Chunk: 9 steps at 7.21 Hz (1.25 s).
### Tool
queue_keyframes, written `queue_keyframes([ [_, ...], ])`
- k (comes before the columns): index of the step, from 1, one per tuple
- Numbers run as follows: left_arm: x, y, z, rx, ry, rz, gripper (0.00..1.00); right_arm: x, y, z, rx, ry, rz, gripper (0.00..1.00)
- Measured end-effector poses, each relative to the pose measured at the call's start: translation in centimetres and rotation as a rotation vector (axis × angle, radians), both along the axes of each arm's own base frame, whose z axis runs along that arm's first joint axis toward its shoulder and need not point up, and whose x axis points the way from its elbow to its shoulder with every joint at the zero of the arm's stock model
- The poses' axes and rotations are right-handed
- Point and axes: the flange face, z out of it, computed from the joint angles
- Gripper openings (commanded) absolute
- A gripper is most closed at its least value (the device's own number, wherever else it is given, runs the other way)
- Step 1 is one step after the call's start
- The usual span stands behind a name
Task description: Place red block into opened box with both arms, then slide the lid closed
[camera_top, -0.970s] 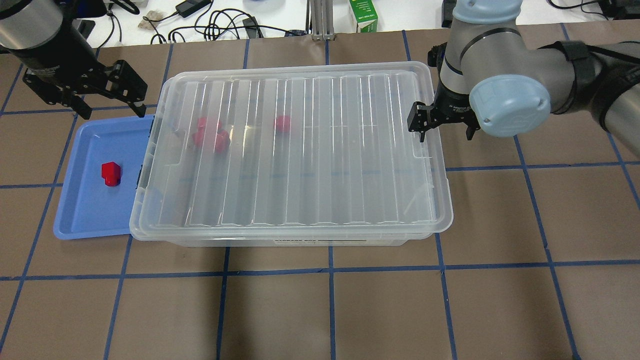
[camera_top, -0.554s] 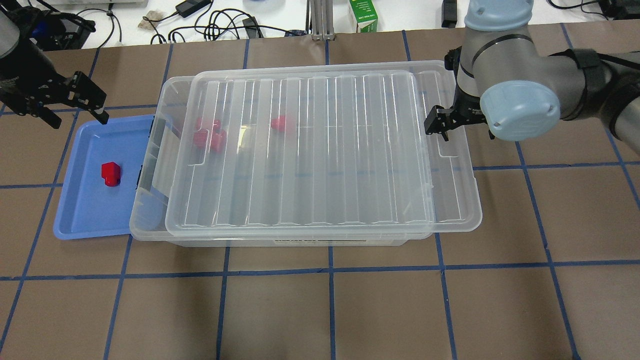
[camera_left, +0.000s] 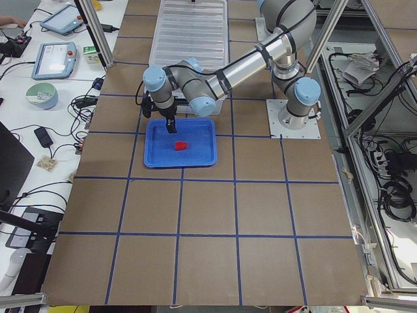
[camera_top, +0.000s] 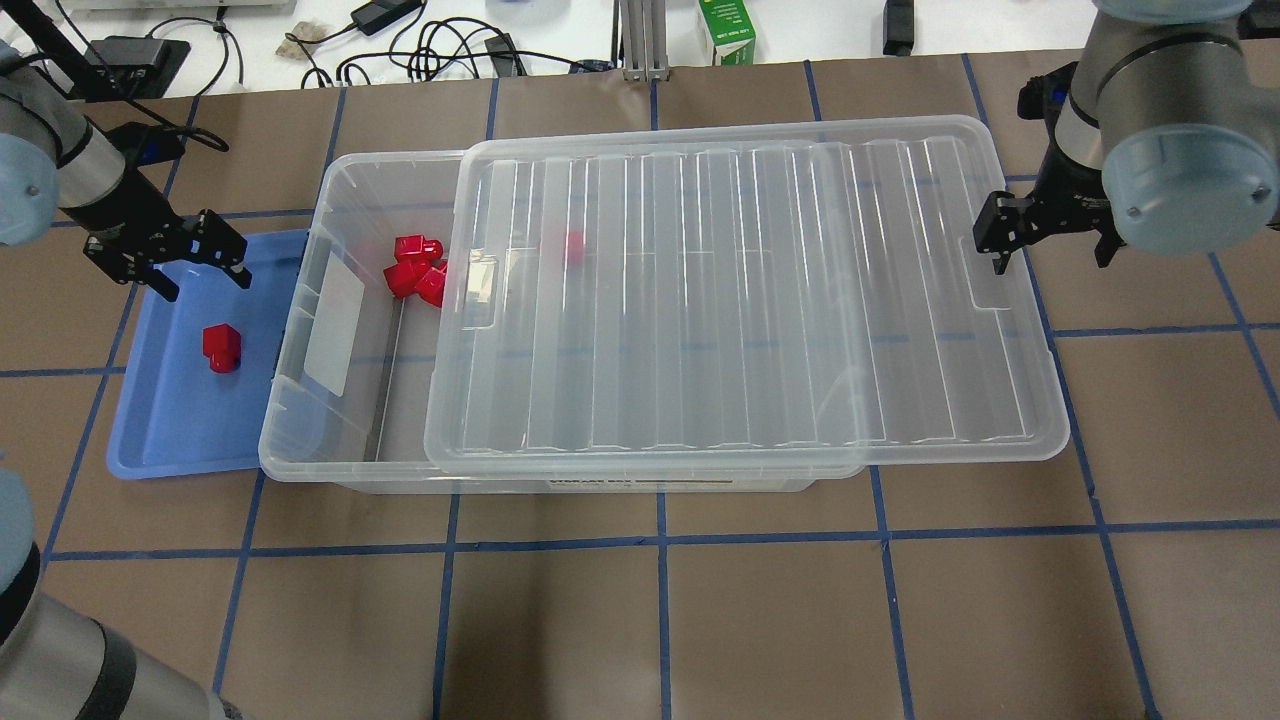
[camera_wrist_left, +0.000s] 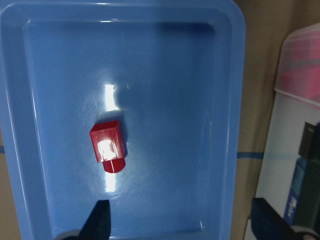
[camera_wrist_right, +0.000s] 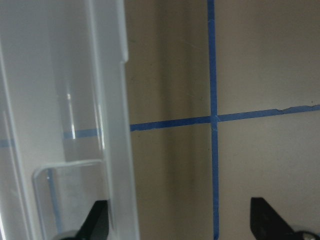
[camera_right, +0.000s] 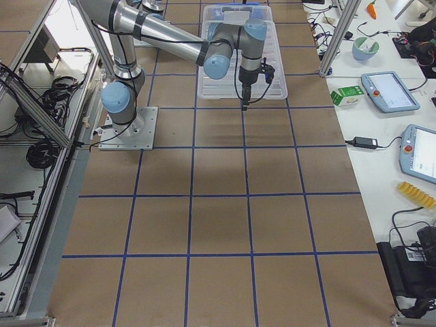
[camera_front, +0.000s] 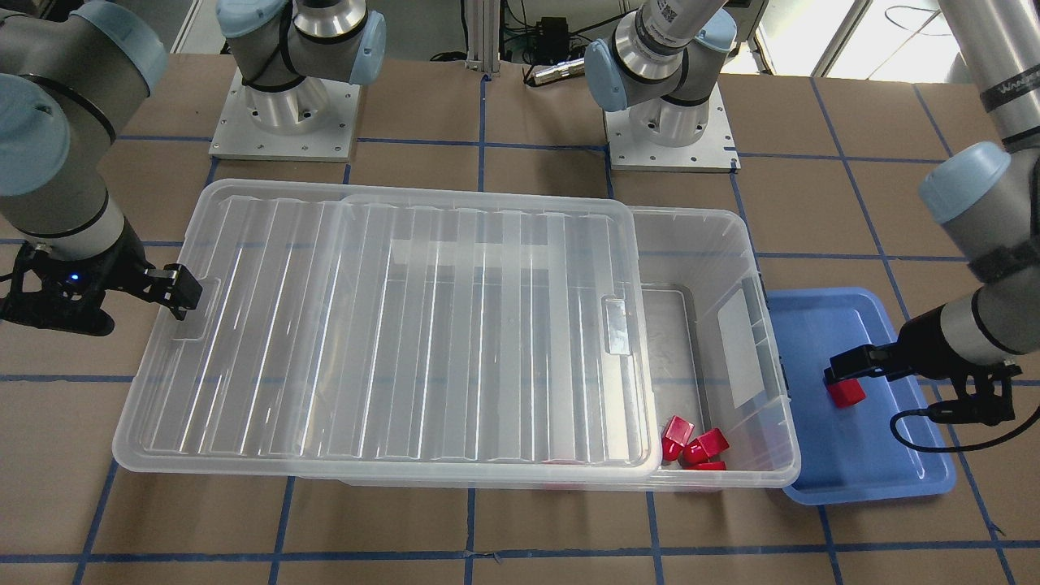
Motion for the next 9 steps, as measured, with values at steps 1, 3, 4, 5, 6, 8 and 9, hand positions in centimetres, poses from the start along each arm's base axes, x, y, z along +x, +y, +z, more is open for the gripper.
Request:
queue_keyframes([
  [1,0.9,0.4,-2.2,-0.011,-0.028,0.008,1.0,-0.6,0.1,-0.1,0.004,-0.002,-0.004,1.0],
  [3,1.6,1.0,-4.6,-0.017,-0.051,0.019,1.0,-1.5,0.1,0.1,0.003,-0.001,0.001,1.0],
  [4,2.0,1.0,-5.6,-0.009,-0.048,0.027,1.0,-2.5,0.1,0.3,0.002,-0.001,0.005,1.0],
  [5,2.3,1.1,-6.7,0.004,-0.042,0.034,1.0,-3.4,0.1,0.5,0.001,-0.003,0.013,1.0],
  [6,2.7,1.2,-7.6,0.016,-0.036,0.04,1.0,-3.9,0.1,0.6,0.002,-0.005,0.021,1.0],
  [8,3.5,1.4,-8.7,0.032,-0.027,0.052,0.69,-4.0,0.1,0.8,-0.001,-0.008,0.027,1.0],
  [9,3.6,1.4,-8.9,0.035,-0.024,0.053,0.48,-4.0,0.1,1.1,-0.005,-0.009,0.028,1.0],
])
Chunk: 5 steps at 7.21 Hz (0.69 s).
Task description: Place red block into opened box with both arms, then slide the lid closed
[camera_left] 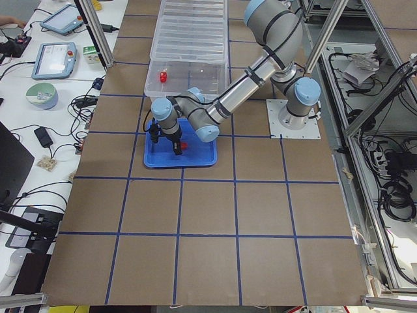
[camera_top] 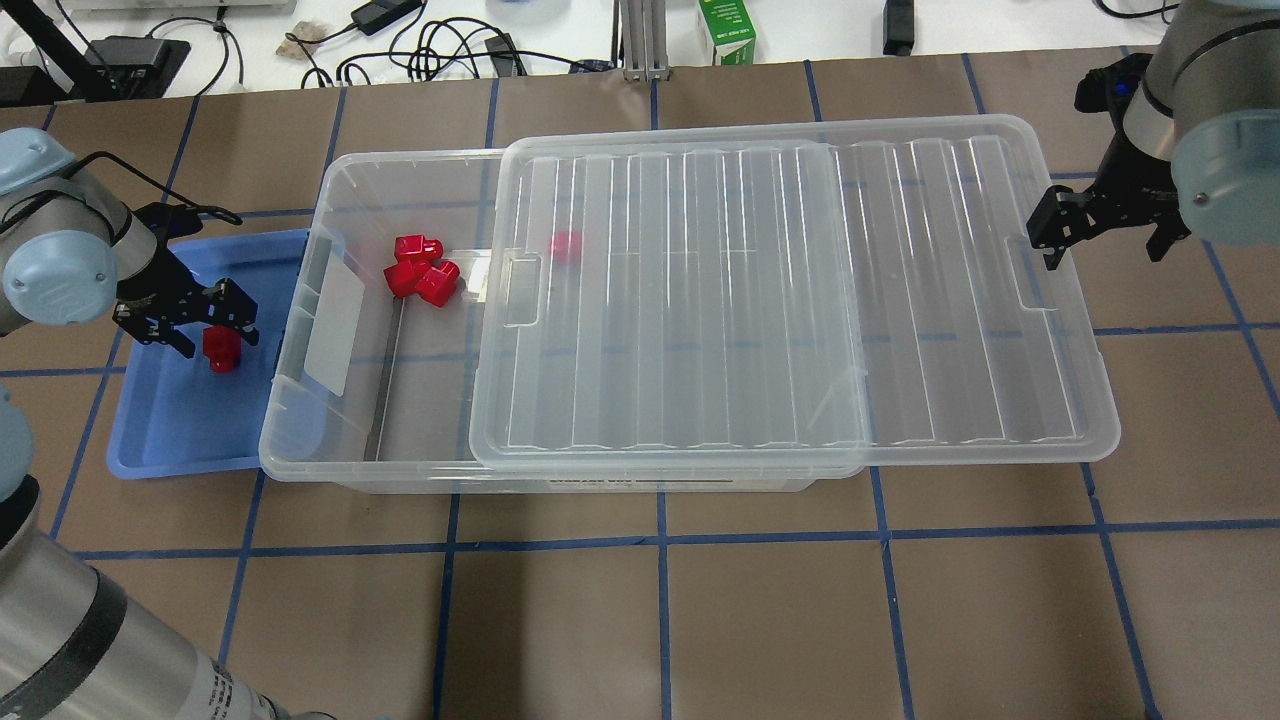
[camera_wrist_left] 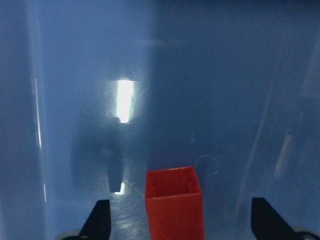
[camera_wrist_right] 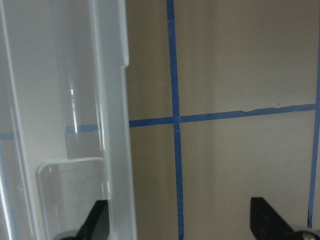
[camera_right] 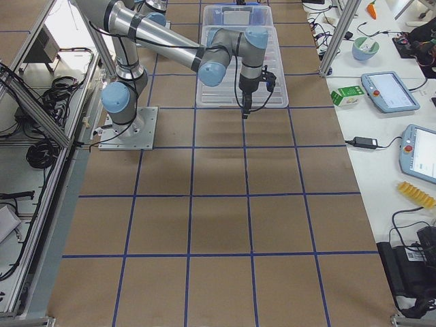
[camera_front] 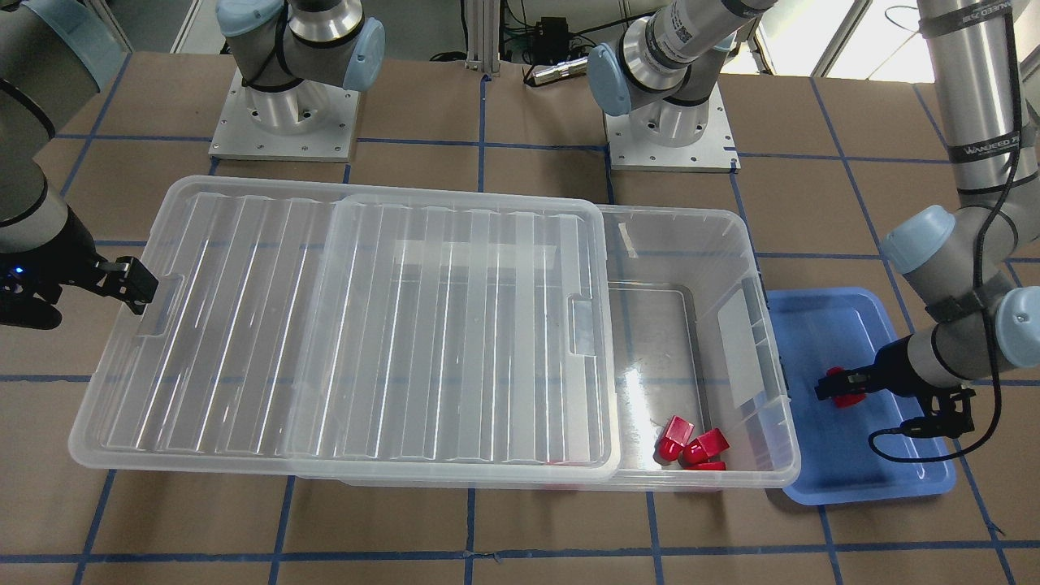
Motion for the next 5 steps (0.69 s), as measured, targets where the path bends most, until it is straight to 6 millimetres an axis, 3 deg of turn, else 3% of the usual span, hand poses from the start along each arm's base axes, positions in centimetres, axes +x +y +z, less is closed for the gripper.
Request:
queue_keyframes([
  [1,0.0,0.0,-0.1,0.0,0.002,-0.002,0.05,0.3,-0.2,1.0,-0.005,-0.017,0.002,1.0],
  [3,0.2,0.0,0.8,-0.008,-0.001,-0.009,0.0,3.0,-0.6,7.2,-0.004,-0.111,0.012,1.0],
  [5,0.1,-0.4,3.7,-0.022,-0.005,-0.017,0.0,9.2,-0.3,14.4,-0.027,-0.14,0.057,1.0],
])
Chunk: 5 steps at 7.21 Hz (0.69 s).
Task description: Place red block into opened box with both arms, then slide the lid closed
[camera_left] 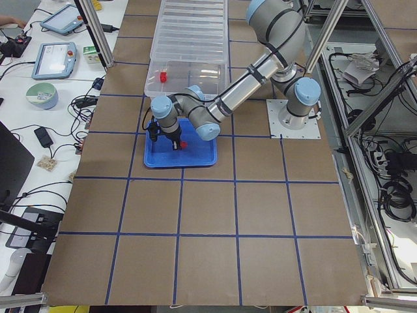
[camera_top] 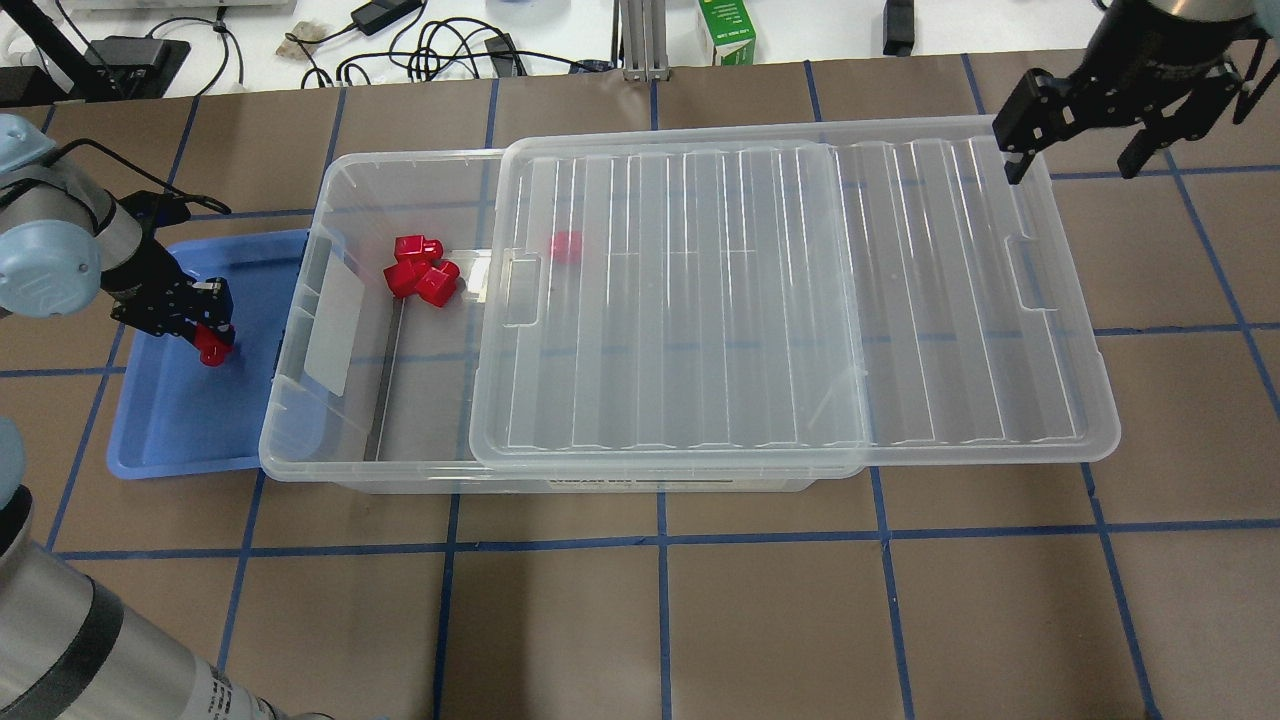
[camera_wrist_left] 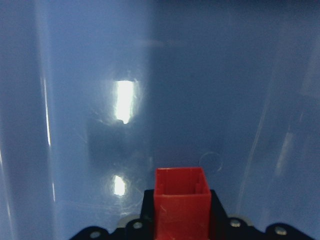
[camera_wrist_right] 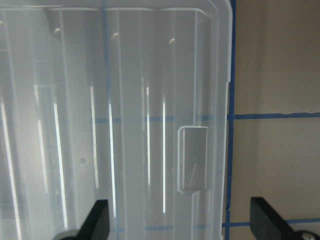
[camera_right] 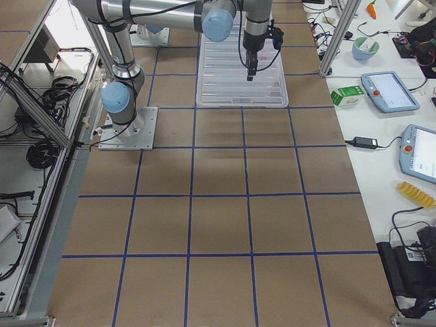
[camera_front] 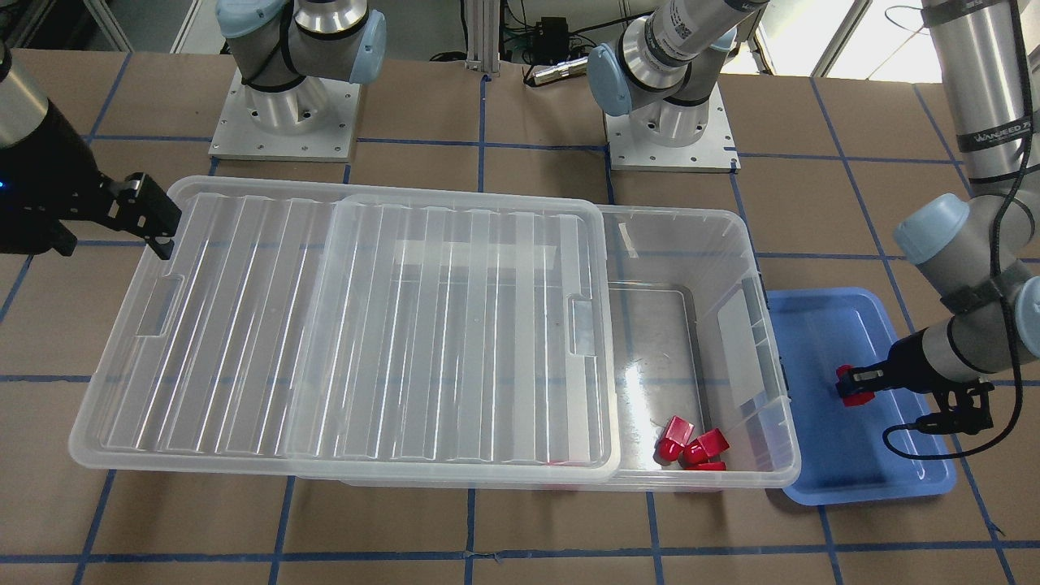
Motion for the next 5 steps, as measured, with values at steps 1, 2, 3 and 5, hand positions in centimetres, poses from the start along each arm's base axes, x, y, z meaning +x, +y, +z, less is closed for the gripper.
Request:
queue_keyframes([
  [1,-0.8,-0.5,4.1,0.003,0.006,-0.013,0.0,3.4,0.5,1.7,-0.007,-0.004,0.019,1.0],
  [2,-3.0,-1.1,8.9,-0.002,0.006,-0.044,0.0,6.4,1.2,2.1,-0.003,-0.008,0.034,1.0],
  [3,-7.2,-1.3,13.6,-0.021,0.009,-0.099,0.0,8.3,2.1,2.0,0.004,-0.01,0.031,1.0],
  [5,-16.9,-0.2,18.5,-0.042,0.026,-0.158,0.0,9.4,5.6,2.0,0.004,-0.007,0.028,1.0],
])
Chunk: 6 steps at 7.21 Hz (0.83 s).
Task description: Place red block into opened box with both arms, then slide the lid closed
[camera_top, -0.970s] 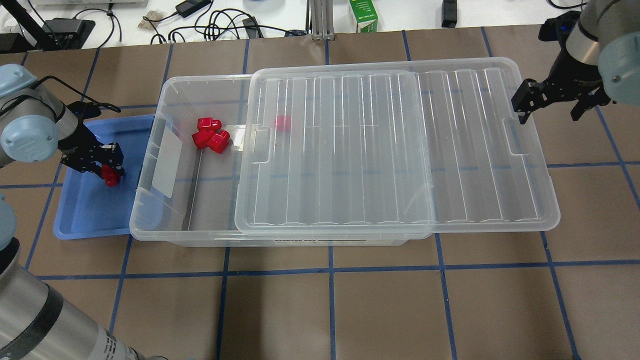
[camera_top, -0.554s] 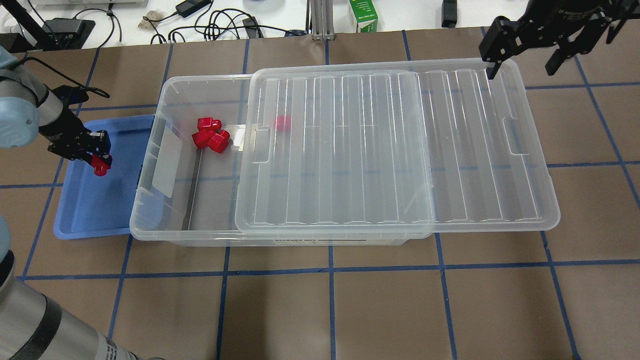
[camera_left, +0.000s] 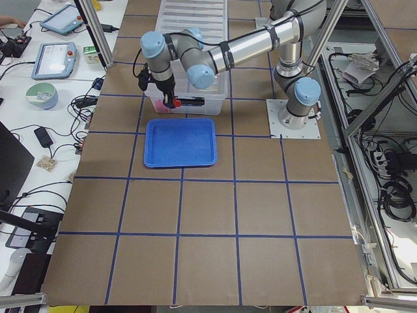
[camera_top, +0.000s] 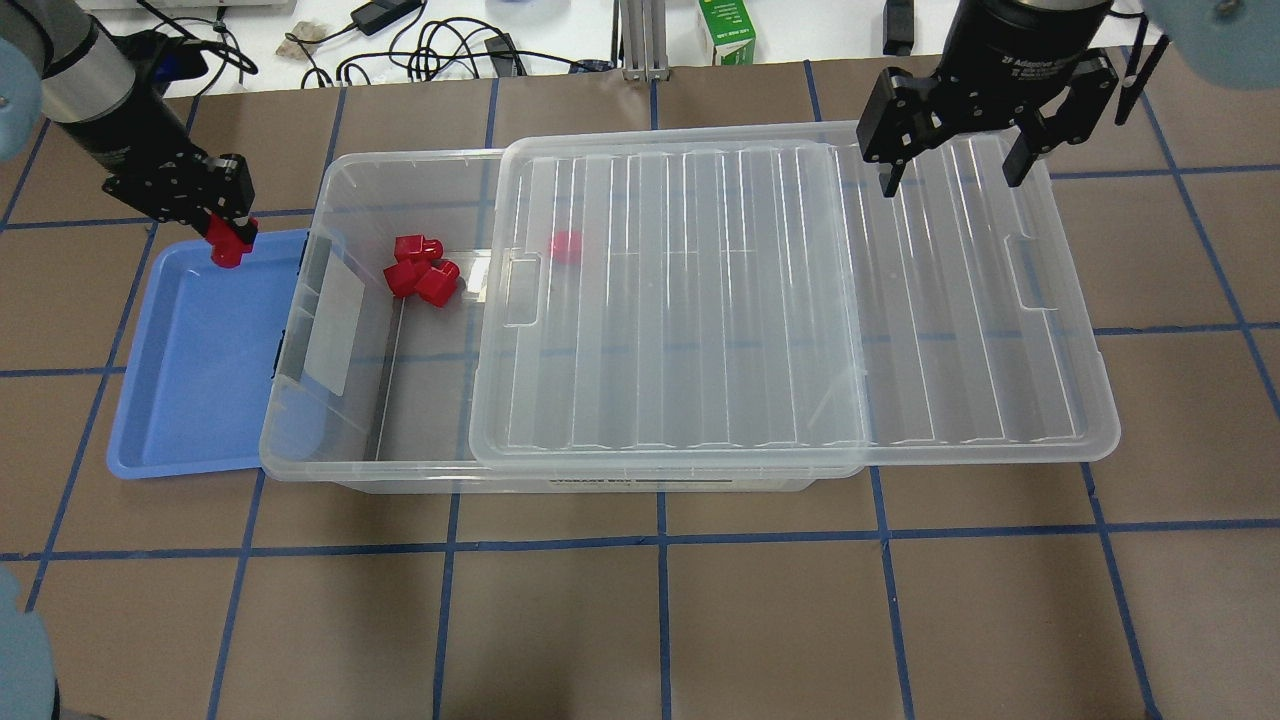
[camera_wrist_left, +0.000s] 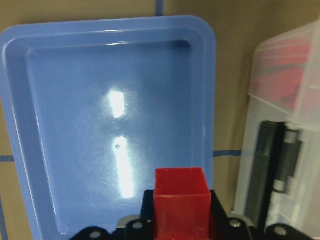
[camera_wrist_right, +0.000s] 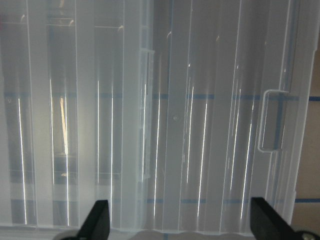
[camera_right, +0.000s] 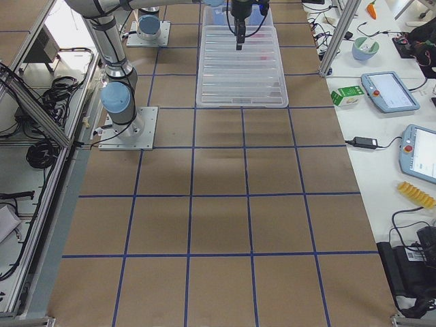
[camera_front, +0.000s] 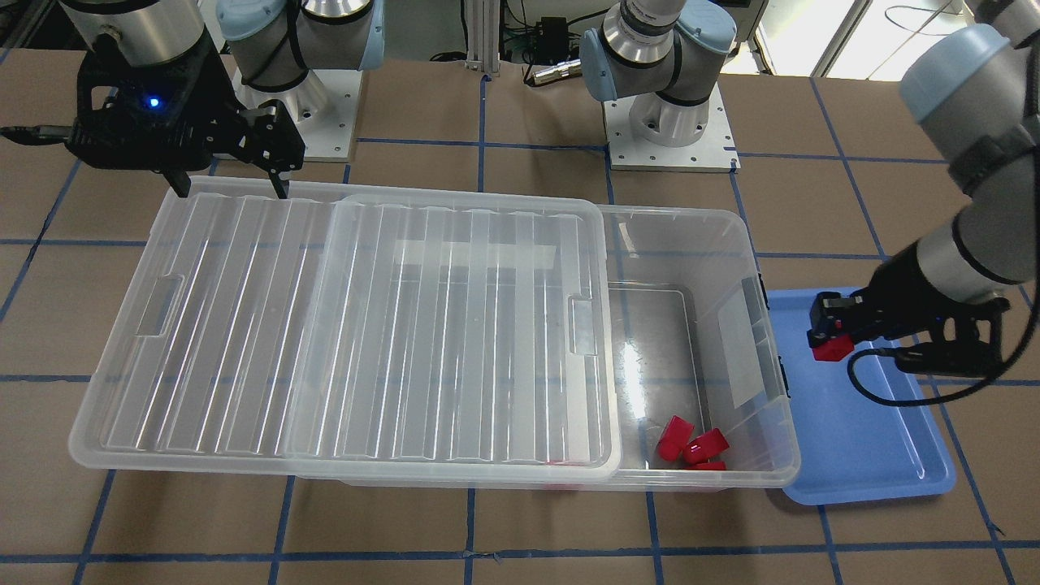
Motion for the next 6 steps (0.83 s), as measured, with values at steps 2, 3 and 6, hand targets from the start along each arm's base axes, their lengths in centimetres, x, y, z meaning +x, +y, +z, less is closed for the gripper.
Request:
queue_keyframes([
  [2,-8.5,1.9,-1.8,0.027,-0.003,0.03,0.0,0.0,2.9,0.0,-0.009,-0.006,0.002,1.0],
  [3,-10.4,3.0,-3.5,0.028,-0.007,0.047,0.0,0.0,3.2,-0.1,-0.01,-0.006,0.007,1.0],
  [6,-11.9,5.9,-10.1,0.022,-0.014,0.105,0.0,0.0,3.2,-0.1,-0.012,0.002,0.013,1.0],
])
